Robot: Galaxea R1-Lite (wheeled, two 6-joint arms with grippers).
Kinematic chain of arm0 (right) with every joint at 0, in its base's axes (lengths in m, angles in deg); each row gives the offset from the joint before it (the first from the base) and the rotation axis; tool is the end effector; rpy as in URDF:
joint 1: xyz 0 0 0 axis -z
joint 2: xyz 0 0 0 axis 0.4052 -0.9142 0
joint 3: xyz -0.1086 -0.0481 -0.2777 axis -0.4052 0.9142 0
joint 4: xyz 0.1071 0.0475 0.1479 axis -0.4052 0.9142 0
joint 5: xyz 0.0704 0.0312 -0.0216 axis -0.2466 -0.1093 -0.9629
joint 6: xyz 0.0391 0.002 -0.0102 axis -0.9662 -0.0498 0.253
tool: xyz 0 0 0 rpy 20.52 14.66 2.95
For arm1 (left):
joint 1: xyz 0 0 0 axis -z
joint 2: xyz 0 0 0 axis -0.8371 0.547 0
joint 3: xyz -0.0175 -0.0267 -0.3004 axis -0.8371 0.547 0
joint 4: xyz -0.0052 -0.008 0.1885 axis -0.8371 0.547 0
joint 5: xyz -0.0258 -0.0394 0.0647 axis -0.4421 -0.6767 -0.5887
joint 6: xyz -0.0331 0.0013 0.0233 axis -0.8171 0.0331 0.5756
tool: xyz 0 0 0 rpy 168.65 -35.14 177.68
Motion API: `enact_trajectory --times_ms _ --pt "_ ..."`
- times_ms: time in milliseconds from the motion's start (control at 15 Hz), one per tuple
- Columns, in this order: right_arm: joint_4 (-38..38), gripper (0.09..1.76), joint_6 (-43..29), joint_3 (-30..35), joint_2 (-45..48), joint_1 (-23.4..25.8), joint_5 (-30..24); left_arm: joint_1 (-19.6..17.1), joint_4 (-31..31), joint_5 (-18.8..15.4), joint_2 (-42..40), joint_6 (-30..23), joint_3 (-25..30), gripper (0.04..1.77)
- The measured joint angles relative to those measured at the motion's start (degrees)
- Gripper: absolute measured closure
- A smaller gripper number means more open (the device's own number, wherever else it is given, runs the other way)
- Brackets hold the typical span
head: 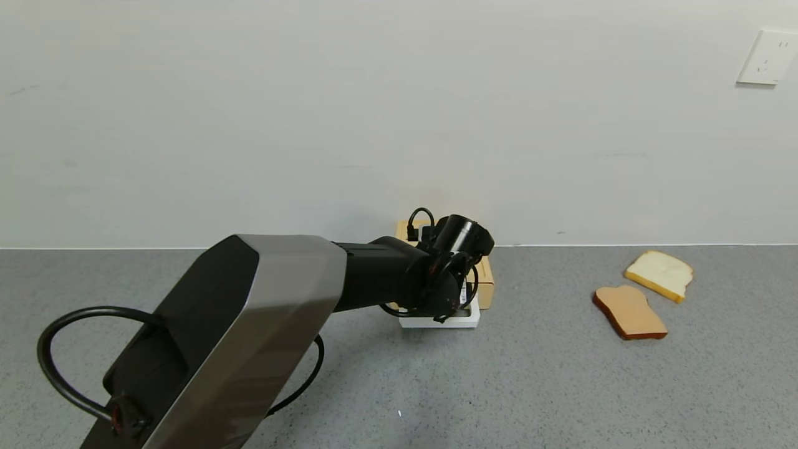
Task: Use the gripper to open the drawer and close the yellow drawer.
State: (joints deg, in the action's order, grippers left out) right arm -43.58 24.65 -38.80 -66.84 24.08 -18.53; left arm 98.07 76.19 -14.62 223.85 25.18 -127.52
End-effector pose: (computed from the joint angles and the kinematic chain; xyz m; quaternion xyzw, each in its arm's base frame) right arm -0.0087 -0.0011 0.0752 0.0123 0.0007 -0.0165 0.9998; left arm 0.3885 -0.3135 0.0998 -0.0159 0.3330 -0.0037 0.9428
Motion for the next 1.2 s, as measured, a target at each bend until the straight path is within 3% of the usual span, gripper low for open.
enact_trajectory --times_ms 400,800,1000,1200 --pt "-0.02 0.14 0.02 0.00 0.00 0.00 0.00 1.05 2.62 2.18 -2.10 0.09 1.04 0.09" --pt "0.00 0.14 0.00 0.00 0.00 0.00 0.02 1.77 10.36 2.10 -12.29 1.51 3.55 0.09" --pt "0.00 0.14 0.00 0.00 0.00 0.00 0.00 1.51 11.54 -0.66 -21.20 6.01 8.64 0.09" --pt "0.00 0.14 0.00 0.00 0.00 0.00 0.00 1.22 11.30 -5.36 -32.74 11.45 17.38 0.09"
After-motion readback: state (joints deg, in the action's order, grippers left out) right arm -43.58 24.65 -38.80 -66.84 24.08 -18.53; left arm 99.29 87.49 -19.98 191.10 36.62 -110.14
